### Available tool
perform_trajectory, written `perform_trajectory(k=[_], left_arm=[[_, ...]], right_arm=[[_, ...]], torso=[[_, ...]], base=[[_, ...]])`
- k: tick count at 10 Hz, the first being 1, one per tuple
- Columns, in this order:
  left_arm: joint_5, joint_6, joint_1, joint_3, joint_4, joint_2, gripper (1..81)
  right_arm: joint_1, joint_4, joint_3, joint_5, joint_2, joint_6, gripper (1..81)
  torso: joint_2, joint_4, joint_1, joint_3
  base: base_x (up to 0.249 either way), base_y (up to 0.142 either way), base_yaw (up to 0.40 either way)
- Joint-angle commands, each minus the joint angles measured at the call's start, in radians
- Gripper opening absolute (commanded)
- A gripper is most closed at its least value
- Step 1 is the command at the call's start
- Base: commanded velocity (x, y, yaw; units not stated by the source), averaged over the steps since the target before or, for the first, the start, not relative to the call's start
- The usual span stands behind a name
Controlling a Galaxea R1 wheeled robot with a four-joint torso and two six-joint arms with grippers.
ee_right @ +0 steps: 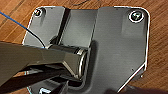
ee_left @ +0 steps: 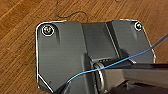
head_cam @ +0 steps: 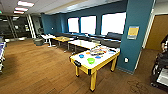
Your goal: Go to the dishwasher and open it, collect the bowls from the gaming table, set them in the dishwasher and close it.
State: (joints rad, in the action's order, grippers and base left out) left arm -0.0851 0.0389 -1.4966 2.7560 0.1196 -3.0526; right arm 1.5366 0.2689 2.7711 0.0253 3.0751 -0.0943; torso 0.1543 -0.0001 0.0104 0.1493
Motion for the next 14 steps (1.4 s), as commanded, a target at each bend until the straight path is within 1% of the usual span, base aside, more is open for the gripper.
perform_trajectory(k=[1, 3, 5, 14], left_arm=[[0.045, 0.001, 0.051, 0.001, -0.005, 0.003, 81.1], [0.05, 0.001, 0.051, 0.001, -0.005, 0.001, 81.1], [0.05, 0.001, 0.052, 0.001, -0.005, 0.001, 81.1], [0.038, 0.001, 0.051, 0.001, -0.005, -0.002, 81.1]], right_arm=[[-0.052, 0.0, -0.002, -0.05, 0.004, -0.001, 81.1], [-0.051, 0.0, -0.002, -0.05, 0.004, -0.001, 81.1], [-0.051, 0.001, -0.002, -0.05, 0.004, -0.001, 81.1], [-0.049, 0.0, -0.002, -0.05, 0.012, 0.001, 81.1]], torso=[[0.0, 0.0, 0.0, 0.0], [0.0, 0.0, 0.0, 0.0], [0.0, 0.0, 0.0, 0.0], [0.0, 0.0, 0.0, 0.0]], base=[[0.0, 0.0, -0.392], [0.0, 0.0, -0.368], [0.0, 0.0, 0.216], [0.0, 0.0, 0.0]])
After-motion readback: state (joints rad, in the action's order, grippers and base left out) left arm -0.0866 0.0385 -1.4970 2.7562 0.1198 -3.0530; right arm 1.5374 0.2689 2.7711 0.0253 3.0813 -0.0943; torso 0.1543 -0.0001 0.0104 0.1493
